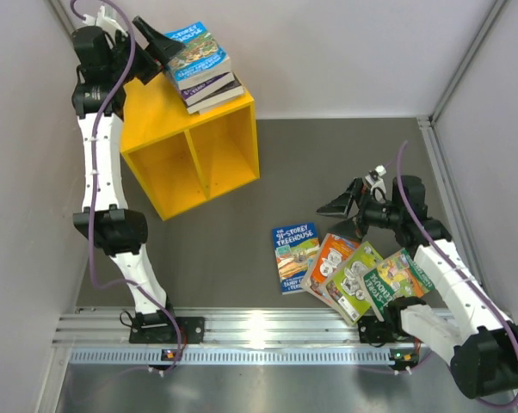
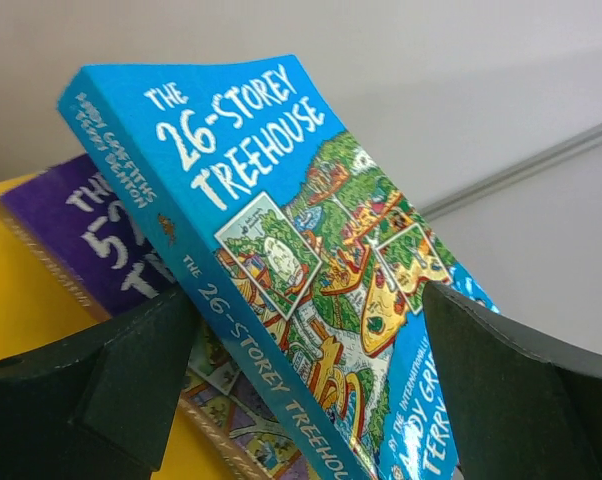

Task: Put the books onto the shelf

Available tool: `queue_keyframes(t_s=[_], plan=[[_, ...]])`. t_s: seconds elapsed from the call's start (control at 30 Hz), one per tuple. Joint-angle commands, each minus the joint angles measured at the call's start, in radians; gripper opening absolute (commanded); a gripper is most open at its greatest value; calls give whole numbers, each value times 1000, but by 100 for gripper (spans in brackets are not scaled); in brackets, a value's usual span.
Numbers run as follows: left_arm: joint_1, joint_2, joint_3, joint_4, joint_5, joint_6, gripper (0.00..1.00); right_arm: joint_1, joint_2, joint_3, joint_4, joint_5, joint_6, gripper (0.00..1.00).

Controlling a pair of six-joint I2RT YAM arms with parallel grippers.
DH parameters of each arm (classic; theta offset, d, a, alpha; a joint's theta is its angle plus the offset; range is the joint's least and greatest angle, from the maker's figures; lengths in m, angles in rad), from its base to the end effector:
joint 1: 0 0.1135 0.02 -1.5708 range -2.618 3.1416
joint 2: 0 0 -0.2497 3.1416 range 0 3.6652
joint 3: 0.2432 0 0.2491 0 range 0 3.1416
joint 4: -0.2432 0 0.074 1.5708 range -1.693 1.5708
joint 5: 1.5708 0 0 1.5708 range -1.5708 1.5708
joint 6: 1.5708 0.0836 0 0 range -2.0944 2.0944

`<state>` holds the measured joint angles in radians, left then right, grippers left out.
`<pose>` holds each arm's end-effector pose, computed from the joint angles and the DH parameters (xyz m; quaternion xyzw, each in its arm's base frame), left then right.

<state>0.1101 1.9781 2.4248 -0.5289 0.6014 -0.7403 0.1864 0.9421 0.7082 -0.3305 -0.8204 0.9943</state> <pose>0.4559 0.0028 0.4896 -0.1070 0.7228 -0.4077 0.5477 0.2176 0.1033 0.2477 0.1389 0.8143 0.5364 0.1729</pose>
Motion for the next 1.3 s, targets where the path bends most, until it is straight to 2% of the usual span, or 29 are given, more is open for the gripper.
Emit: queue_keyframes(t_s=[0.0,0.3,0.47,0.6,0.73,0.8,0.9,0.93,1.0,1.03,1.27], plan=[[3,-53,23,-97,-144,145,99,-8,4,17,1,4,-19,100],[-1,-159,-24,-39,-287,277,99,-11,29,16,-7,12,-32,100],[-3,-226,-137,-19,-362,283,99,-13,34,16,-8,23,-36,100],[-3,-252,-173,-77,-408,257,99,-15,35,55,-33,44,-75,100],[-33,-364,-300,-91,-457,220,99,-10,61,192,-233,172,-230,99],[-58,-461,-418,-100,-471,226,99,-1,96,270,-375,231,-327,98],[-174,-539,-506,-164,-564,281,99,33,122,321,-495,360,-408,96],[-269,-553,-520,-210,-592,295,99,42,126,324,-505,403,-419,96],[-364,-590,-579,-249,-711,305,99,67,142,324,-518,428,-434,96],[-438,-605,-611,-261,-727,289,99,76,153,324,-516,443,-436,96],[-668,-818,-1080,-237,-756,53,99,218,314,372,-489,478,-441,96]])
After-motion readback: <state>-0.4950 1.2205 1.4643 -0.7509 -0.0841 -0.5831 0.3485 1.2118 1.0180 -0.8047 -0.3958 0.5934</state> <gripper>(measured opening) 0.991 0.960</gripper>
